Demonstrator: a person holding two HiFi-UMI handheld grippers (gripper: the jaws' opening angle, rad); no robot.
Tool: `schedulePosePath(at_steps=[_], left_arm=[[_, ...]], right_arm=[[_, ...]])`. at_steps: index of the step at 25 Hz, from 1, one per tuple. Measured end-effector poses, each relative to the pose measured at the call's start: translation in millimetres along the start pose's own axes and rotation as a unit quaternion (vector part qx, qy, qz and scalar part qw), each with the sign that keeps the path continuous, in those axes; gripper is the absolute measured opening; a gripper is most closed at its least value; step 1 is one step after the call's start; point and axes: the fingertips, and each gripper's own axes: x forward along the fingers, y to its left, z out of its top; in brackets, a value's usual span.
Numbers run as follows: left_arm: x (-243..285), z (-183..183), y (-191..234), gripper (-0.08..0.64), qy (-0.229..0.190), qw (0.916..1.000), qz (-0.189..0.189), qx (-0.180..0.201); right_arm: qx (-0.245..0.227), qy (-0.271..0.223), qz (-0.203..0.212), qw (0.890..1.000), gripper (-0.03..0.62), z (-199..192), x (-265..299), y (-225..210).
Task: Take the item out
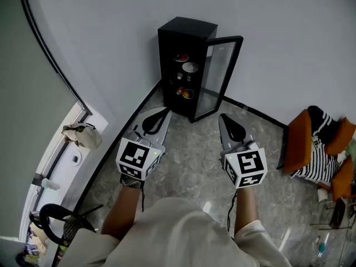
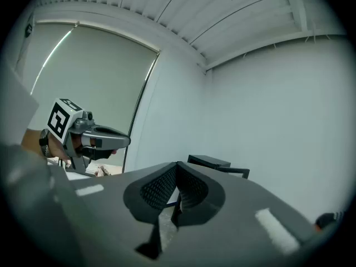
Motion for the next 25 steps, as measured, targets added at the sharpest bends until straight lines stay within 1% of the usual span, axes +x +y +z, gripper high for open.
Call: schedulePosePath(at_steps=[2, 6, 11, 15, 21, 25], left_arm=[[6.2, -2.9, -4.9, 0.005, 0.004, 1.0000, 0.000, -0.001], [15.7, -6.6, -13.5, 0.005, 0.010, 0.9999, 0.002, -0.002], [24.7, -17.0, -28.5, 0.005, 0.022, 0.9996, 0.008, -0.012], [33.4, -25.4, -35.9, 0.005, 0.039, 0.9992, 0.008, -0.009], [56.8, -30.6, -12.2, 0.005, 0.041, 0.9991, 0.014, -0.005], [92.9, -49.2, 17.2, 0.005, 0.041, 0.9990, 0.014, -0.011]], right_arm=[[0.008, -0.003, 0.003, 1.000, 0.008, -3.1, -0.8, -6.8], [0.055, -0.017, 0.013, 0.998, 0.008, -8.5, -6.8, -20.9], [0.056, -0.009, 0.026, 0.998, 0.008, -24.5, -15.9, -34.0], [0.068, -0.002, 0.033, 0.997, 0.008, -36.3, -11.0, -43.3], [0.072, 0.000, 0.035, 0.997, 0.008, -43.7, 17.7, -54.6], [0.080, 0.005, 0.033, 0.996, 0.008, -55.4, 56.9, -74.5]])
